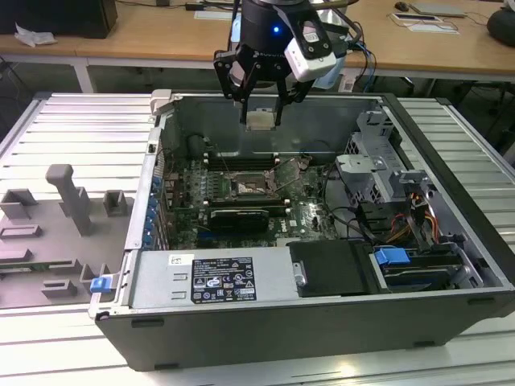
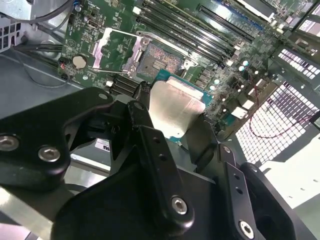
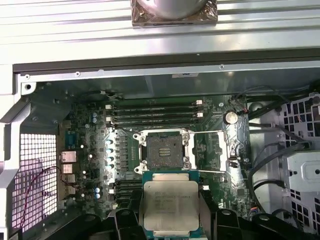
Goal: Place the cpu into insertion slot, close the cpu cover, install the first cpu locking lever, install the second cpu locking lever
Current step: 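Place the cpu into insertion slot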
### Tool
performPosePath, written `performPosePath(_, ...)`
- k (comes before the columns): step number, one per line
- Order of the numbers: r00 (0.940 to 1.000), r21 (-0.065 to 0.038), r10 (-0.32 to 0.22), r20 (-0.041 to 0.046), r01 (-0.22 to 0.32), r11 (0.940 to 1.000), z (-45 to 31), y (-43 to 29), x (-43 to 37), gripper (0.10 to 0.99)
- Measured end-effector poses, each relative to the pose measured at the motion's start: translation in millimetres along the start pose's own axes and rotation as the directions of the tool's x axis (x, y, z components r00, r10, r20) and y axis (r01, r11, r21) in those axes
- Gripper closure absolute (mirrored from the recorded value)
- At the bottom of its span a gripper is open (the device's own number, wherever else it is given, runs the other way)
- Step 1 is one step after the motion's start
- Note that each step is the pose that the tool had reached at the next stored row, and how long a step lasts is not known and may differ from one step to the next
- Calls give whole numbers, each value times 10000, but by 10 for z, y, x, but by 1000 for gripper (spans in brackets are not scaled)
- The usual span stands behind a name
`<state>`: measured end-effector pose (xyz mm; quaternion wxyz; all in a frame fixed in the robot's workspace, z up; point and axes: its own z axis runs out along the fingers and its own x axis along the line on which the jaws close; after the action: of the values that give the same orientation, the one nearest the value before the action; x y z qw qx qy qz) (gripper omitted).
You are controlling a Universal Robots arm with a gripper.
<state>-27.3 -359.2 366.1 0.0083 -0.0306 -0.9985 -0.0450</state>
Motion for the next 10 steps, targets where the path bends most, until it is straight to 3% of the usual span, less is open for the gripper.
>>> performPosePath(10,9985,-11,538,48,-538,9986,0,0,0,553)
